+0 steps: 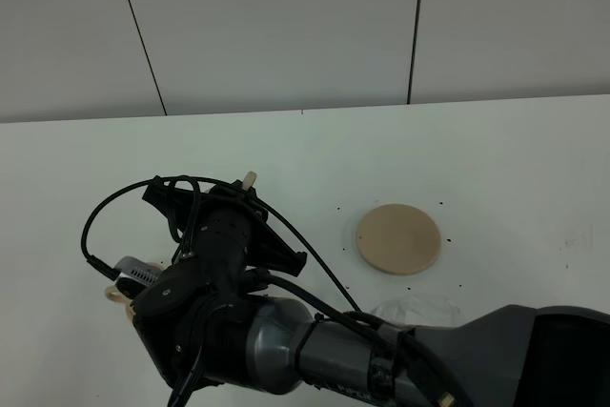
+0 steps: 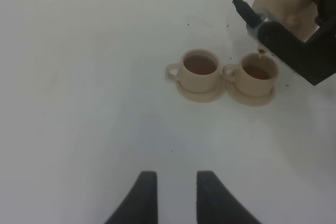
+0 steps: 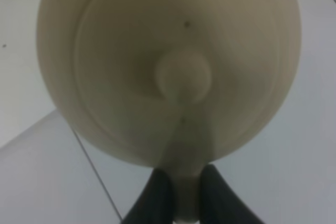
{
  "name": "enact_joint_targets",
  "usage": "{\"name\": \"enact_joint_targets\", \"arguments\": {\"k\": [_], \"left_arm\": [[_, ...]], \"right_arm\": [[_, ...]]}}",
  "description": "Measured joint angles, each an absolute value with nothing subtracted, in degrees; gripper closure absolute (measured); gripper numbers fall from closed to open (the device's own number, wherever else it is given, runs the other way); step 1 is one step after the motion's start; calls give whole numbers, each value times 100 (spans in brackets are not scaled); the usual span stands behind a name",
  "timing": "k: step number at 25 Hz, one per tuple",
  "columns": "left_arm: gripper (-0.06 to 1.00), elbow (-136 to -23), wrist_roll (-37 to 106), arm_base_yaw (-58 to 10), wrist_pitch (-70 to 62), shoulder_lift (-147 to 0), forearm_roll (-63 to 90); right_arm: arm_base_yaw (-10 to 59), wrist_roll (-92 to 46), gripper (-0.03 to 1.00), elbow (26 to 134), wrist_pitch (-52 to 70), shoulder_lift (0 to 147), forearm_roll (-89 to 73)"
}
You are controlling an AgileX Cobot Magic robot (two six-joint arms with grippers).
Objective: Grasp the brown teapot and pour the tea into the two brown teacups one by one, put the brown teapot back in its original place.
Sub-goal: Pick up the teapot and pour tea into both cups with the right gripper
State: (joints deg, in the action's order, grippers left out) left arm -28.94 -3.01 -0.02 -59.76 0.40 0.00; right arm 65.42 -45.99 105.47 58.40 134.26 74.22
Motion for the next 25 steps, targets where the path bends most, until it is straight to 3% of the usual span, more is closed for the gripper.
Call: {"name": "enact_joint_targets", "arguments": {"k": [25], "left_arm": [[69,-2894,-301,-2,-5976,40,0]], "right_arm": [[6546,-4946,87,10530,5845,13426,7331]]}}
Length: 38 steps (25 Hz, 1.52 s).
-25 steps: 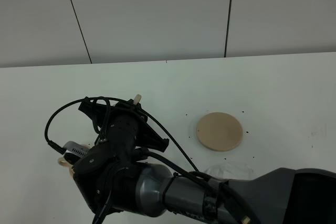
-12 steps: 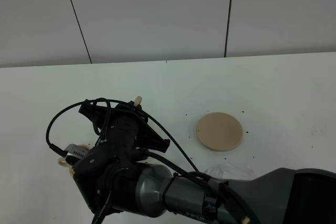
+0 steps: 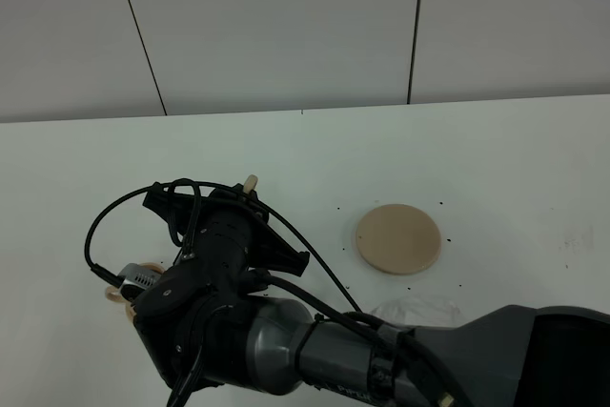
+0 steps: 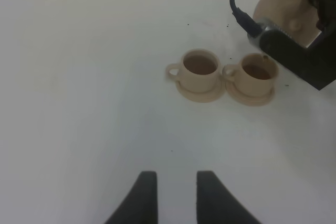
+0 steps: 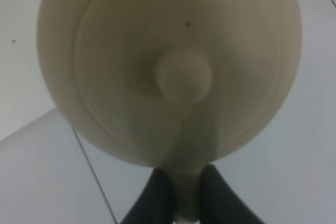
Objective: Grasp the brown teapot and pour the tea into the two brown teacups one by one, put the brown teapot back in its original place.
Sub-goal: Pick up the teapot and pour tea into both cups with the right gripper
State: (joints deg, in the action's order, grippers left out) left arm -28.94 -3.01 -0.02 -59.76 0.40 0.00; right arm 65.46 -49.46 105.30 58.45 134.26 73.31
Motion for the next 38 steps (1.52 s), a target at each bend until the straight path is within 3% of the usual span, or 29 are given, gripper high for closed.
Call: {"name": "enact_joint_targets", "arguments": {"k": [38], "left_arm": [[69,-2894,-301,-2,-5976,40,0]], "right_arm": [[6547,-4981,87,10530,5752,13426,7646]]}}
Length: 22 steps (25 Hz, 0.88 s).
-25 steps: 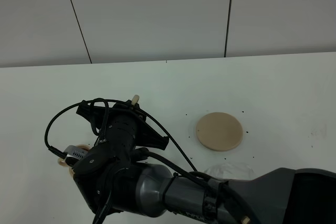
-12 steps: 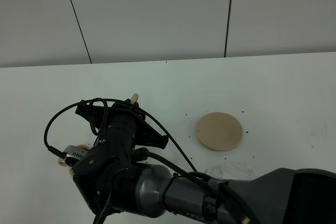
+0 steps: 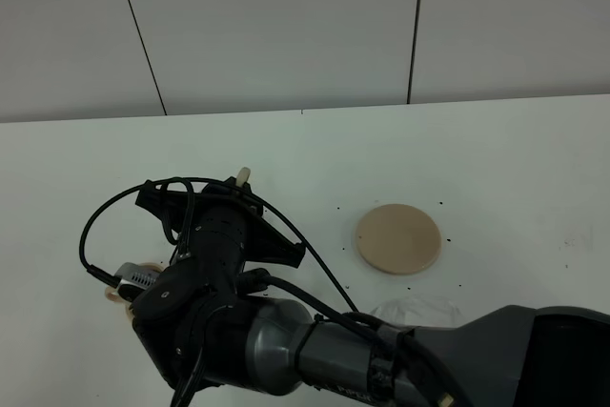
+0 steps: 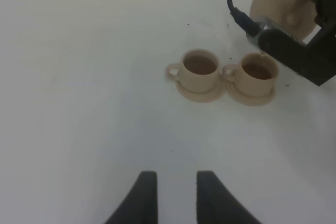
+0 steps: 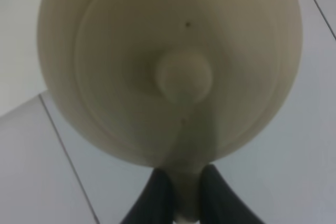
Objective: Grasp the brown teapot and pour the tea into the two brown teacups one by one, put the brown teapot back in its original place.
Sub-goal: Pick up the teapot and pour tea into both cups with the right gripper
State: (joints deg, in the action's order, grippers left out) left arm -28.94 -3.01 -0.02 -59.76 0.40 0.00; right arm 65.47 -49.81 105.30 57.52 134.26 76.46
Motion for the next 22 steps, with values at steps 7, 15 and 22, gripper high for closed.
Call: {"name": "enact_joint_targets", "arguments": {"k": [7,15,22], "left_arm": [[69,-2894,-301,-2,-5976,40,0],[69,-2894,-301,-2,-5976,40,0],[69,-2894,-301,-2,-5976,40,0]], "right_arm": [[6547,-4981,87,10530,5752,13426,7695],[6547,-4970,87,10530,5763,13426,7784],[6547,-4959,87,10530,5776,13426,7821]]}}
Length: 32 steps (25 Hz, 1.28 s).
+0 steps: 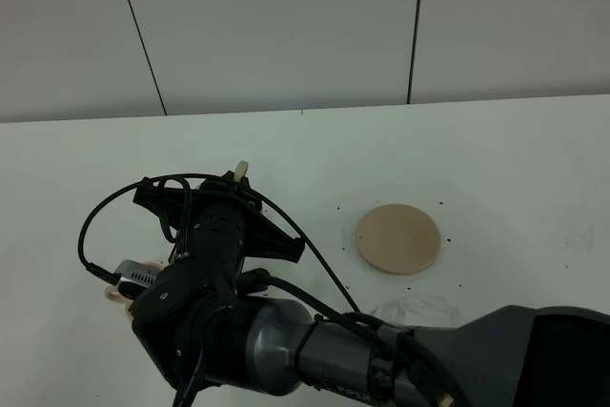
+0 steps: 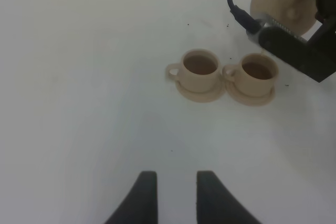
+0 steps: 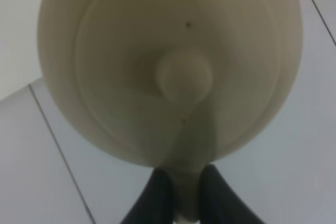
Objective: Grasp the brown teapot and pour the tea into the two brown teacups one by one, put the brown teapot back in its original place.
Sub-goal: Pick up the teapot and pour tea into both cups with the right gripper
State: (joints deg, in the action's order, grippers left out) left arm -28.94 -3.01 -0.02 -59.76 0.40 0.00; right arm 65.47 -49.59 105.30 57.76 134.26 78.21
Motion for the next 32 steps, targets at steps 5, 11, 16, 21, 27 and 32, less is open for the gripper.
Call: {"name": "enact_joint_targets", "arguments": {"k": [5,11,16,21,27,32], "left_arm": [[69,-2894,-301,-2,-5976,40,0],[69,-2894,-301,-2,-5976,40,0],[69,-2894,-301,-2,-5976,40,0],[69,-2894,-301,-2,-5976,40,0],[69,-2894,-301,-2,-5976,40,0],[69,-2894,-301,-2,-5976,40,0]], "right_arm": [[6547,-4959,87,10530,5815,13426,7827],[6547,-4959,87,10530,5824,13426,7827],[6547,-4959,87,10530,5834,13426,7827],[6547,-4959,87,10530,5834,13426,7832],[6553,-4959,87,10530,5841,13426,7832],[6562,-4959,87,10530,5854,13426,7858]]}}
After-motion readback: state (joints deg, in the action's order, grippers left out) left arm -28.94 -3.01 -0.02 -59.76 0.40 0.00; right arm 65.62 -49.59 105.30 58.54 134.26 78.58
